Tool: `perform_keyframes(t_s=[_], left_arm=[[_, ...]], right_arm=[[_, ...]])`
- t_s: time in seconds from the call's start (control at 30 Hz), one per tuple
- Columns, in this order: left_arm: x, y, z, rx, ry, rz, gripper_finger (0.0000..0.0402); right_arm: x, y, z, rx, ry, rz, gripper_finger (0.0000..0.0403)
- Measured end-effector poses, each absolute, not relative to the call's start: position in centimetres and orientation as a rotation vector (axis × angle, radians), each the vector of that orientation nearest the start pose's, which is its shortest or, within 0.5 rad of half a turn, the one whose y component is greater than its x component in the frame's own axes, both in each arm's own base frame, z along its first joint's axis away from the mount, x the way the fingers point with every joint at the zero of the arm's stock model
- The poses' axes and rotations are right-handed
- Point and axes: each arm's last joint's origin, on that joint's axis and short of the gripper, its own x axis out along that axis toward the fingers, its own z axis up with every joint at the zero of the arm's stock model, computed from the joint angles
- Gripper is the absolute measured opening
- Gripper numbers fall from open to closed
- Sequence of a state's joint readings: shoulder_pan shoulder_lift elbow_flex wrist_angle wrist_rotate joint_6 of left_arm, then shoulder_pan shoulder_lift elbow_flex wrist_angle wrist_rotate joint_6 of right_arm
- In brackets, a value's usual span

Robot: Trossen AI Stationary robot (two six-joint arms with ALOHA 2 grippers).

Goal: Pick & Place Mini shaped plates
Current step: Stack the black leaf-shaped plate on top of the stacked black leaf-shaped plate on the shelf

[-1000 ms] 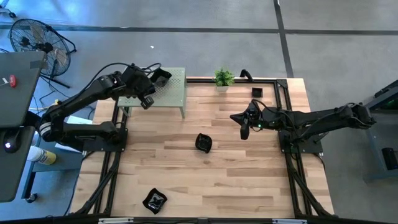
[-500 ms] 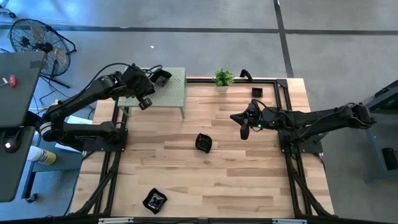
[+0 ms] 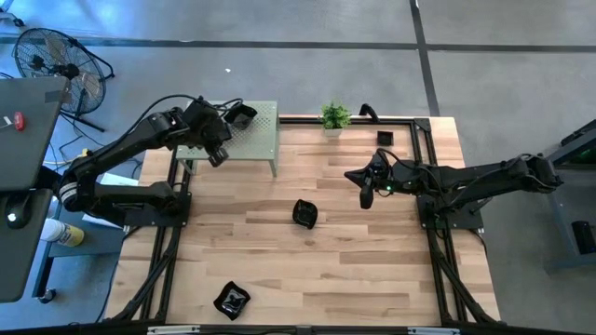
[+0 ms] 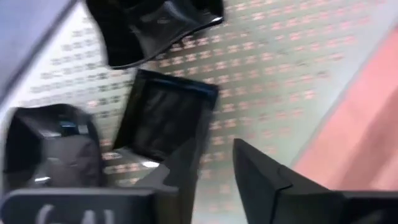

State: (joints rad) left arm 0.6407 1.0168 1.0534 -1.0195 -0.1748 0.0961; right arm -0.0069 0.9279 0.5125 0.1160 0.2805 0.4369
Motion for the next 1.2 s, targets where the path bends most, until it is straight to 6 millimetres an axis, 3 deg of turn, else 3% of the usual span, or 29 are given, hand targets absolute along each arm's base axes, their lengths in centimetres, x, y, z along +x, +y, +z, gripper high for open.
perform_keyframes(t_s=[0.17,0.23,0.5,0.8,1.2], left_arm=[[14.3,11.1,31.9,-0.245,0.933,0.706,0.0021],[14.4,11.2,32.0,-0.265,0.896,0.724,0.0007],[14.1,13.1,32.1,-0.275,0.852,0.913,0.0003],[14.4,15.4,30.5,-0.313,0.937,0.859,0.0001],[14.7,15.2,29.6,-0.345,1.019,0.738,0.0]], right_arm=[[20.1,-0.9,24.3,0.39,0.23,-0.342,0.0007],[20.1,-0.9,24.3,0.391,0.231,-0.339,0.0007],[20.2,-0.9,24.3,0.393,0.233,-0.33,0.0007],[20.2,-0.9,24.3,0.393,0.234,-0.329,0.0007],[20.2,-0.9,24.3,0.393,0.234,-0.328,0.0007]])
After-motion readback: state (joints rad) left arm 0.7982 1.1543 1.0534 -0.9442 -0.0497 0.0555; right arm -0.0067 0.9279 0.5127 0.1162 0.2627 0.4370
